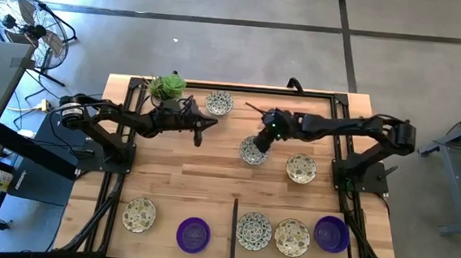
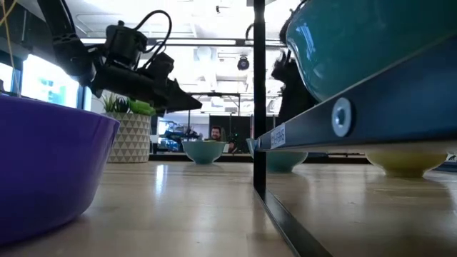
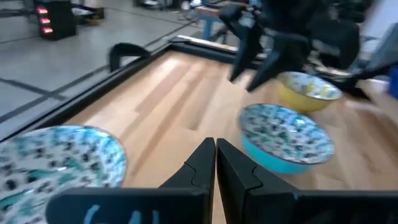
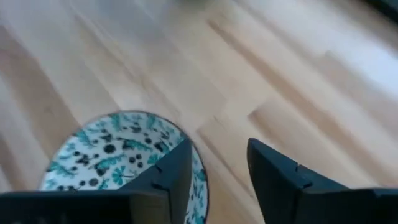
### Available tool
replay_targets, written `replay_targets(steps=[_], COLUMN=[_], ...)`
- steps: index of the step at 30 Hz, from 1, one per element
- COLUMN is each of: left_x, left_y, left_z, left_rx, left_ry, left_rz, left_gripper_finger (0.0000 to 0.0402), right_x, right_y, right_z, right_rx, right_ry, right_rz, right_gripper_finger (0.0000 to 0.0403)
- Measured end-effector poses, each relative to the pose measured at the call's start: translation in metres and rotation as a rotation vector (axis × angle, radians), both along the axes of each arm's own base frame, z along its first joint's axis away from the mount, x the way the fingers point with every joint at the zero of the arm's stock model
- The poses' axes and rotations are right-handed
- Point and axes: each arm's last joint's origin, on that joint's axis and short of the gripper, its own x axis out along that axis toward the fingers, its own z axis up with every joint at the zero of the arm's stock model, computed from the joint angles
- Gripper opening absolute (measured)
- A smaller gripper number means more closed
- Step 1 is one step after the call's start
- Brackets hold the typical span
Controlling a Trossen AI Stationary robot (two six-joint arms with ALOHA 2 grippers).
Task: Pick & Place Mini bowls
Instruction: Stack the right blue patterned bowl on the blue patterned bowl on the shelf
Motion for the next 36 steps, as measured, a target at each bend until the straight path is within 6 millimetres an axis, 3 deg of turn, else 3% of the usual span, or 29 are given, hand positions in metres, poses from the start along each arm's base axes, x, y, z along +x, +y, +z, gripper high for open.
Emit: replay_targets(steps=[5,8,13,21,28,36], left_x=[0.000,0.000,0.000,0.000,0.000,0.000], left_y=[-0.002,-0.002,-0.002,-0.002,-0.002,-0.002], left_z=[0.001,0.000,0.000,0.000,0.000,0.000], left_rx=[-0.014,-0.018,-0.018,-0.010,-0.009,-0.009], left_ry=[-0.013,-0.013,-0.012,-0.008,-0.007,-0.007], left_rz=[-0.062,-0.067,-0.066,-0.065,-0.065,-0.065], left_gripper_finger=[0.0012,0.0012,0.0012,0.0012,0.0012,0.0012], right_x=[-0.004,-0.006,-0.011,-0.009,0.004,0.016], right_y=[0.032,0.052,0.070,0.112,0.123,0.112], right_z=[0.022,0.026,0.023,0.018,-0.019,-0.037], right_rx=[-0.096,-0.099,-0.013,-0.217,-0.343,-0.361], right_ry=[-0.023,-0.023,0.012,0.076,0.263,0.384], right_rz=[0.233,0.254,0.189,0.446,0.595,0.669], right_gripper_finger=[0.0157,0.0159,0.0181,0.0230,0.0216,0.0158])
